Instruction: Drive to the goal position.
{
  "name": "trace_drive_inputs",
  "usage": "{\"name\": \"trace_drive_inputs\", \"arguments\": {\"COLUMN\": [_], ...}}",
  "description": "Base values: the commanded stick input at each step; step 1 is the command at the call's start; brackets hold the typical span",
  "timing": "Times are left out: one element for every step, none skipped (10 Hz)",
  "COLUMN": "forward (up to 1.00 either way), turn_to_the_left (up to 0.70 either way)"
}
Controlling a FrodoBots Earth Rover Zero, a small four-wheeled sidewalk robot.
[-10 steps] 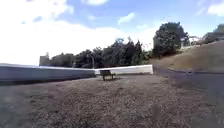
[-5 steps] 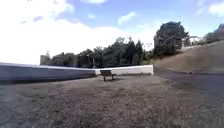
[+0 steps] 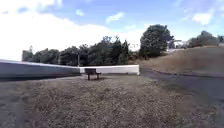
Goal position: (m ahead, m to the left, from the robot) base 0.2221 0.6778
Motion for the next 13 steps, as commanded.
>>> {"name": "trace_drive_inputs", "arguments": {"forward": [1.0, 1.0, 1.0, 1.0, 1.0, 1.0, 1.0, 1.0, 1.0, 1.0, 1.0, 1.0, 1.0], "turn_to_the_left": [-0.18, -0.15, -0.11, -0.08, -0.04, -0.01, 0.0, 0.0, 0.0, 0.0, 0.0, 0.0, 0.0]}}
